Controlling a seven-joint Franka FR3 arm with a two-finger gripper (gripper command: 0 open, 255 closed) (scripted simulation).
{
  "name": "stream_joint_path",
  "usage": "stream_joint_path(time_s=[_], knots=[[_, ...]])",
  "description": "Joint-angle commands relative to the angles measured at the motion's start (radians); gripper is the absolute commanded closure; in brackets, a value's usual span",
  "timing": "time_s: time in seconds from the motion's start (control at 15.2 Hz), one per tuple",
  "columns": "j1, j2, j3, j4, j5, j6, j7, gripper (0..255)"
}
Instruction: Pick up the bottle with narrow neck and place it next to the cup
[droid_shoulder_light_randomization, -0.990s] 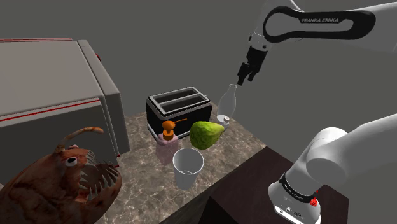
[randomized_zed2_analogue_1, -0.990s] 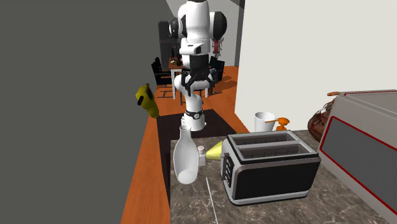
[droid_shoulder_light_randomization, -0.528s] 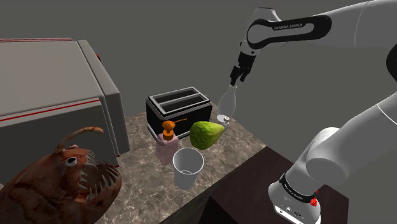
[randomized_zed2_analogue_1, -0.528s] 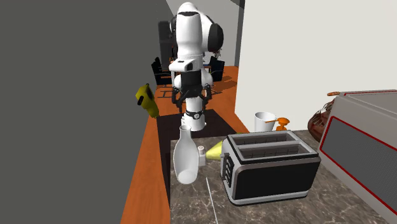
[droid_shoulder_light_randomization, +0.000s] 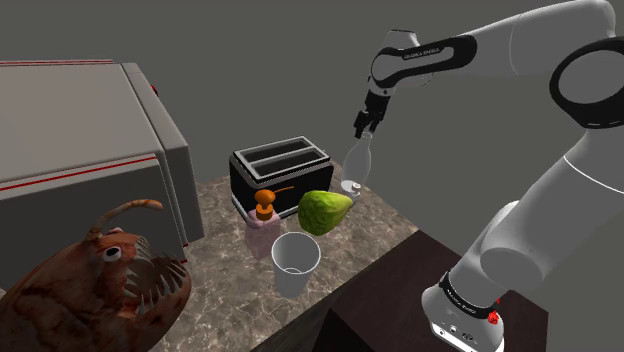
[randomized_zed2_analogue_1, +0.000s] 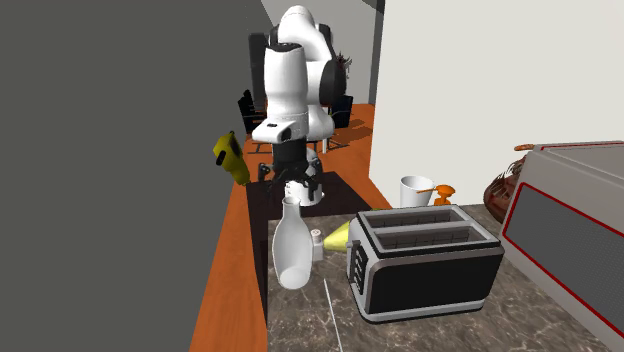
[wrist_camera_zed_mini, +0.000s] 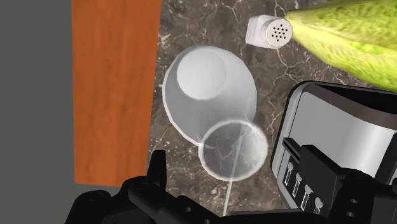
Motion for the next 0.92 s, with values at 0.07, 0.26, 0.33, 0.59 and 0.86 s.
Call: stream_joint_path(time_s=[0.07, 0.26, 0.33, 0.59, 0.86], knots=[[0.0, 0.018, -0.001, -0.023, 0.006, 0.041, -0.005, 0], [0.0, 0.027, -0.002, -0.035, 0.01, 0.062, -0.008, 0], [0.0, 0.027, -0.002, -0.035, 0.01, 0.062, -0.008, 0], [0.0, 0.027, -0.002, -0.035, 0.01, 0.062, -0.008, 0], [0.0, 0.027, -0.002, -0.035, 0.01, 0.061, -0.008, 255]])
